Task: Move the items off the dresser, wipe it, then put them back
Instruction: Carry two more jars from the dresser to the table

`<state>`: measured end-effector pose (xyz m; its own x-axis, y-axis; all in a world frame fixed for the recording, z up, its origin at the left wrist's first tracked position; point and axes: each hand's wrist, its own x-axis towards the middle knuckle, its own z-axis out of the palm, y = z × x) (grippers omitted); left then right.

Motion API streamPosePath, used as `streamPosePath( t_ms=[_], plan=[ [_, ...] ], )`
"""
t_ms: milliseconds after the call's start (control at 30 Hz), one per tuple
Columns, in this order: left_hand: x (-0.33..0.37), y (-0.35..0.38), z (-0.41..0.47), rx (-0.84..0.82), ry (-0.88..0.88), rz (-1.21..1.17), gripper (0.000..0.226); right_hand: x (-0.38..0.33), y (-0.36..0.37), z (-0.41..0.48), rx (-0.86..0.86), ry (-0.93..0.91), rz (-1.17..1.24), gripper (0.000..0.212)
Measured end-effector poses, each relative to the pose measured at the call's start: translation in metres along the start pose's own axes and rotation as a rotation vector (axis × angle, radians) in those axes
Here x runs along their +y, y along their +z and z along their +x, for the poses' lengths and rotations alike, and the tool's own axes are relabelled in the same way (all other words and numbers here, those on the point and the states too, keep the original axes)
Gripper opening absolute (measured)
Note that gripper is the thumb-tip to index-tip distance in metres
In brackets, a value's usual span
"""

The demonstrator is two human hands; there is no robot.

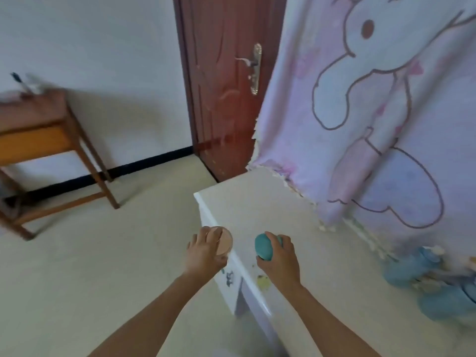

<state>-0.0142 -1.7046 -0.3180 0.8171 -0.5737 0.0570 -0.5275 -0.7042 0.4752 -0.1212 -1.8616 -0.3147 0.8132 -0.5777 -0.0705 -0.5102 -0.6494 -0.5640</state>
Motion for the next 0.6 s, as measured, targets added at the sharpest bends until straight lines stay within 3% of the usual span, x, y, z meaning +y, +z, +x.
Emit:
streamPosePath(
  t_ms=[167,367,600],
  plan=[
    [-0.112,-0.083,-0.066,0.23,-0.295,-0.031,0.061,-0.125,0.068,-0.013,-0.125,-0.275,0.025,0.061],
    [-0.214,-0.159,-0.172,0.417,-0.577,0.014,0.065,-0.254,0.15,-0.054,-0.295,-0.548,0.011,0.062],
    [-0.283,-0.2,-0.252,0.564,-0.847,0.006,0.065,-0.351,0.217,-0.093,-0.468,-0.804,-0.035,0.061]
  ],
)
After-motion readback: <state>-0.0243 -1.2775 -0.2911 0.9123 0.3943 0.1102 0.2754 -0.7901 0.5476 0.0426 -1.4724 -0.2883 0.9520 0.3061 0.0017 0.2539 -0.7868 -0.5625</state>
